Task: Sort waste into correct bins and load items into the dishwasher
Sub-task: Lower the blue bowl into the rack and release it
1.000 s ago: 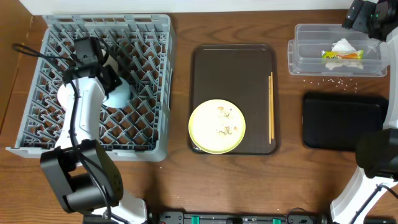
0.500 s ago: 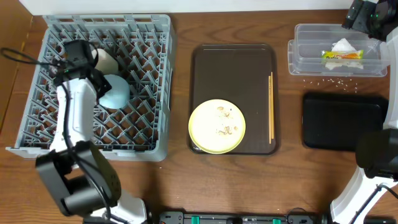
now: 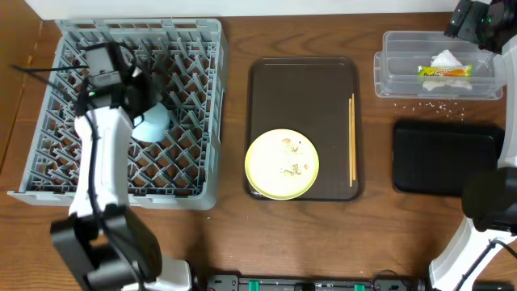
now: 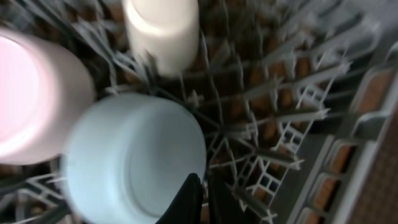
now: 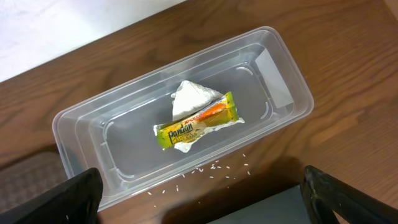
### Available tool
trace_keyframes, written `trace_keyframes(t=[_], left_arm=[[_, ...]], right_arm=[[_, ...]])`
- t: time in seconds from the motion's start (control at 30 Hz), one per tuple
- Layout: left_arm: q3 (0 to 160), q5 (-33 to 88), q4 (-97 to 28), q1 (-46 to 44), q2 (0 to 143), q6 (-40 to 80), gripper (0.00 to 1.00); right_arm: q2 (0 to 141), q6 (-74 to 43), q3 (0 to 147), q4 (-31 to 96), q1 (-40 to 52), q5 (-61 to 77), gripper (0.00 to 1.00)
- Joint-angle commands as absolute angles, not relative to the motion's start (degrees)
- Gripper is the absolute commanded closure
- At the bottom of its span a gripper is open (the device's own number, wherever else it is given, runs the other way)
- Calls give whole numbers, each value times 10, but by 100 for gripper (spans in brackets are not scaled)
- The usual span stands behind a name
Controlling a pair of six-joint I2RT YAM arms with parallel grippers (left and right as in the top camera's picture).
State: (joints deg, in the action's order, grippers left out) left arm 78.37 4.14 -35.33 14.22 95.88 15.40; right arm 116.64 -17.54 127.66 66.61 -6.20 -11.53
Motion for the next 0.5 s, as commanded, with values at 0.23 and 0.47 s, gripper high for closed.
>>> trace_keyframes(t=[0.23,0.47], left_arm=[[776,-29,-360,166,1008,179,92],[776,-31,-377,207,999,183,92]], right_arm=[[1167,-171,1274,667,-60,-117,1],[1167,-171,1274,667,-60,-117,1]])
